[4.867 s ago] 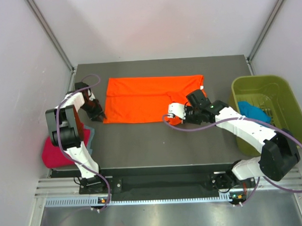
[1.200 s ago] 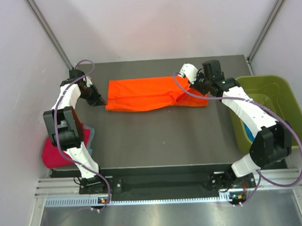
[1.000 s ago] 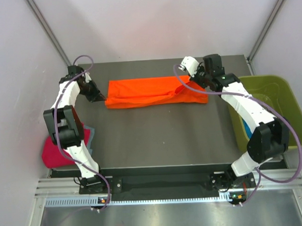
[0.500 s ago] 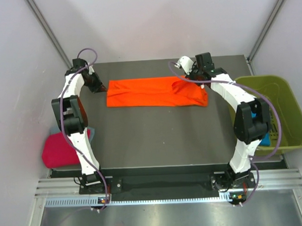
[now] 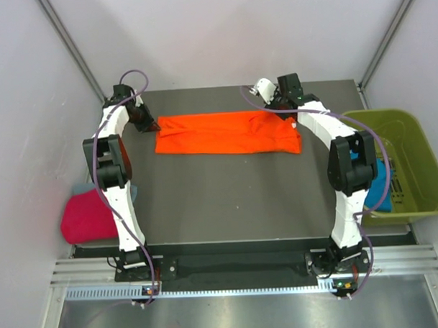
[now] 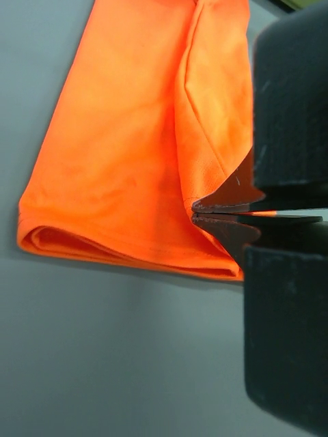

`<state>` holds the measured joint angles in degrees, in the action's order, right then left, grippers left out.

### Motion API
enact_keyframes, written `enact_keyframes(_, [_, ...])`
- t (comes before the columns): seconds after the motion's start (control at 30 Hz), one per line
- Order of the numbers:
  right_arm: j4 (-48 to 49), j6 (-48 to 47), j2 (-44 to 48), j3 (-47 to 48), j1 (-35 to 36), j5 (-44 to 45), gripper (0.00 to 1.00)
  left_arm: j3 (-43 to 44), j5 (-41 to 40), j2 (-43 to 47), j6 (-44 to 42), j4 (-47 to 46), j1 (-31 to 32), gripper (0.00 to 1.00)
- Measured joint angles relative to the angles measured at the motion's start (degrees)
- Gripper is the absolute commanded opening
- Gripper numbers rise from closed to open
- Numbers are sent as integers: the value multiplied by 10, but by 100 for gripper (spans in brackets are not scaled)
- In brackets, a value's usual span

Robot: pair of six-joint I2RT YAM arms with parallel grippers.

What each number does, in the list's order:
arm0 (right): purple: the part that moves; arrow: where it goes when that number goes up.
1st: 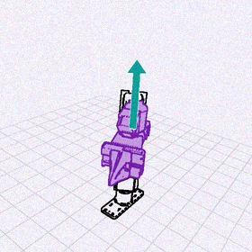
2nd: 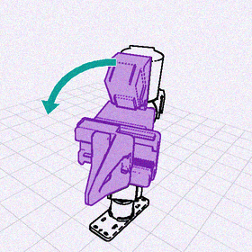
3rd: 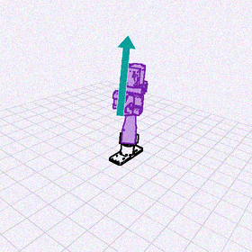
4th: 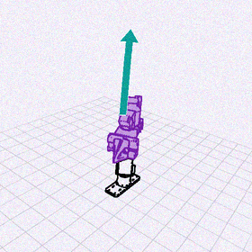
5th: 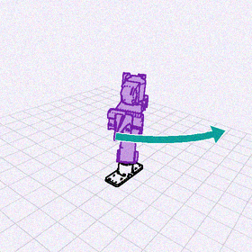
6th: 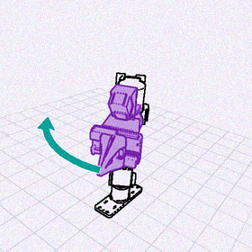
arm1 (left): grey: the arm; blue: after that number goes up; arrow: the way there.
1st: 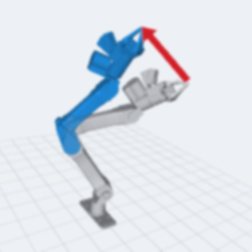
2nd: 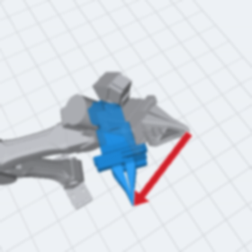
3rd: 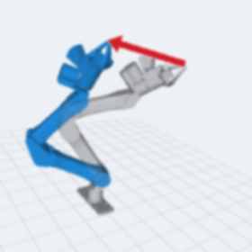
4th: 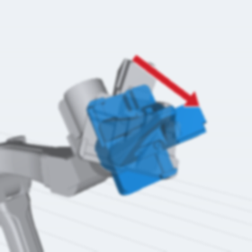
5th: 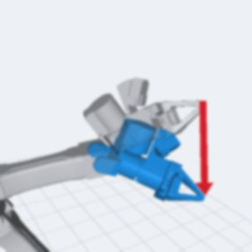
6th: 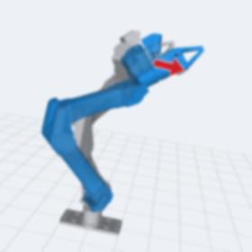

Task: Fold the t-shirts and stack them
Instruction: Fold the tshirt

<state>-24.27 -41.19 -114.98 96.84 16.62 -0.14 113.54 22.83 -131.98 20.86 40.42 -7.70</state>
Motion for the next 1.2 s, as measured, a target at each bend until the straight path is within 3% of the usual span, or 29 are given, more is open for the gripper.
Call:
enact_keyframes(0.37, [10,-8,-66,16,-7,15,0,8,-16,-11,0,-3,1,0])
enact_keyframes(0.93, [38,-7,-76,28,-7,25,1,9,-46,-11,0,-9,6,0])
enact_keyframes(1.0, [43,-3,-81,34,-7,29,25,9,-49,-11,-1,-11,7,22])
enact_keyframes(1.03, [50,-1,-83,34,-7,34,40,10,-50,-11,1,-12,8,43])
enact_keyframes(1.07, [53,-1,-85,34,-7,37,47,12,-52,-11,-2,-14,9,53])
enact_keyframes(1.13, [57,5,-85,34,-7,50,57,18,-56,-10,-3,-15,11,61])
enact_keyframes(1.2, [68,13,-82,33,-7,64,59,21,-59,-6,-6,-15,12,66])
